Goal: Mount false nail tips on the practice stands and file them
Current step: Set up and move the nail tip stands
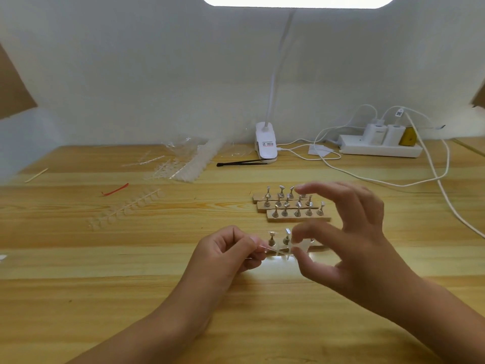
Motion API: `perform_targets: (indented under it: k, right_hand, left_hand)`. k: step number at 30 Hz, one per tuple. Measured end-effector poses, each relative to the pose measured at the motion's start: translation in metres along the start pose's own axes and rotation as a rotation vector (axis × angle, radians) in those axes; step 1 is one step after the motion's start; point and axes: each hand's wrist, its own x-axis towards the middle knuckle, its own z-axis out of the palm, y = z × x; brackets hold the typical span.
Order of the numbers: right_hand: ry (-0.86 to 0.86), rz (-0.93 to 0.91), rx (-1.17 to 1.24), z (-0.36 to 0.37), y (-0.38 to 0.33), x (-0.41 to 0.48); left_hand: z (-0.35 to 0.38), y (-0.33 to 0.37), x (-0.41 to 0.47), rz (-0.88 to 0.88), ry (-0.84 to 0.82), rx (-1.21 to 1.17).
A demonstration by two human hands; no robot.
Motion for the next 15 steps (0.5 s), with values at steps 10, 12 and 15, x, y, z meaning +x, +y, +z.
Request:
perform_targets:
  k: [10, 12, 15]
  right_hand:
    - [-0.184, 0.305, 0.379, -0.008, -0.010, 0.008]
    - [-0.219, 0.533, 0.603, -0.011, -0.004, 0.010]
    - [-0.347, 0.705, 0.836, -0.016, 0.006, 0.013]
  left_hand:
    - [0.000, 0.002, -0.005, 0.267, -0.002, 0.269]
    - [-0.001, 0.002, -0.006, 0.544, -0.019, 0.453]
    - [-0.001, 0.001, -0.006, 0.877, -0.044, 0.662]
